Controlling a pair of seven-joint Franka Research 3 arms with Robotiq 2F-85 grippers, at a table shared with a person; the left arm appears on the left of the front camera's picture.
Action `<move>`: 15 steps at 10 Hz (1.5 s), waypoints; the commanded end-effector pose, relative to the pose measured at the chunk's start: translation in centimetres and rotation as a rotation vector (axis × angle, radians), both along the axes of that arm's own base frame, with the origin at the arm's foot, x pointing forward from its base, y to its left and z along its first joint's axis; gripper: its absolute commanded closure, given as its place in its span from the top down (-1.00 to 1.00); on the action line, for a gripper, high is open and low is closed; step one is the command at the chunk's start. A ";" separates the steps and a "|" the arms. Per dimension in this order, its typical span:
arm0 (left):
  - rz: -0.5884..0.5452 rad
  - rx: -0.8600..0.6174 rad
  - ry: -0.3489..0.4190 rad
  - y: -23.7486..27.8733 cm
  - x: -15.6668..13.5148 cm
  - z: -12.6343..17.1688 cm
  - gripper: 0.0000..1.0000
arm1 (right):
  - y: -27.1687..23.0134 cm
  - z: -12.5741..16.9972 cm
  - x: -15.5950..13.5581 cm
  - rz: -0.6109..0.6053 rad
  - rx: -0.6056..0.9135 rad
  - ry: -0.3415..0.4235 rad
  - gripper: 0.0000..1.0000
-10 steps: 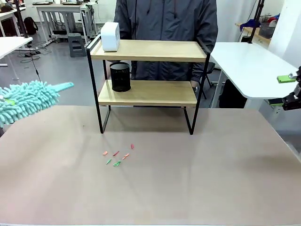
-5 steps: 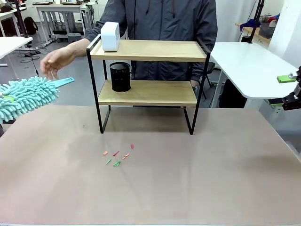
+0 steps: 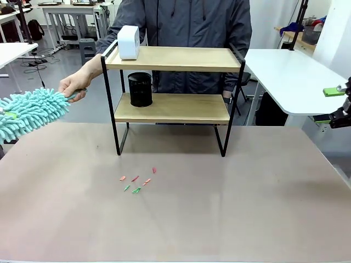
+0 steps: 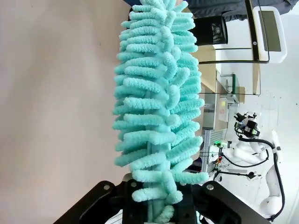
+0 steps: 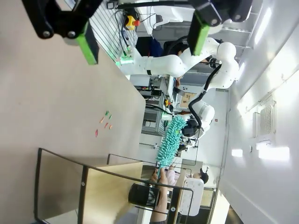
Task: Clean the shelf.
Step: Hand the Duster back to the human.
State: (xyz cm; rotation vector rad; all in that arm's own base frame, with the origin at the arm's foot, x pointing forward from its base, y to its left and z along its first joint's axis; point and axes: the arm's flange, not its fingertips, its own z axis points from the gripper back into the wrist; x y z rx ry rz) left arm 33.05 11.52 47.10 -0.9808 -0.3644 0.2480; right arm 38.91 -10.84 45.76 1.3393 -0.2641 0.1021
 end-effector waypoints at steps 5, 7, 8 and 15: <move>-0.061 -0.019 0.005 0.0 -1.0 0.7 1.00 | -0.1 0.1 -0.2 0.003 -0.006 0.008 1.00; -0.067 -0.038 -0.001 -0.2 -1.7 0.3 1.00 | -0.1 0.1 -0.2 0.003 -0.006 0.008 1.00; -0.109 -0.081 -0.006 -0.8 -2.1 -0.5 1.00 | -0.1 0.1 -0.2 0.003 -0.006 0.008 1.00; -0.422 -0.456 -0.020 -18.7 1.3 -7.3 1.00 | 4.4 -1.6 1.8 0.217 0.136 -0.032 1.00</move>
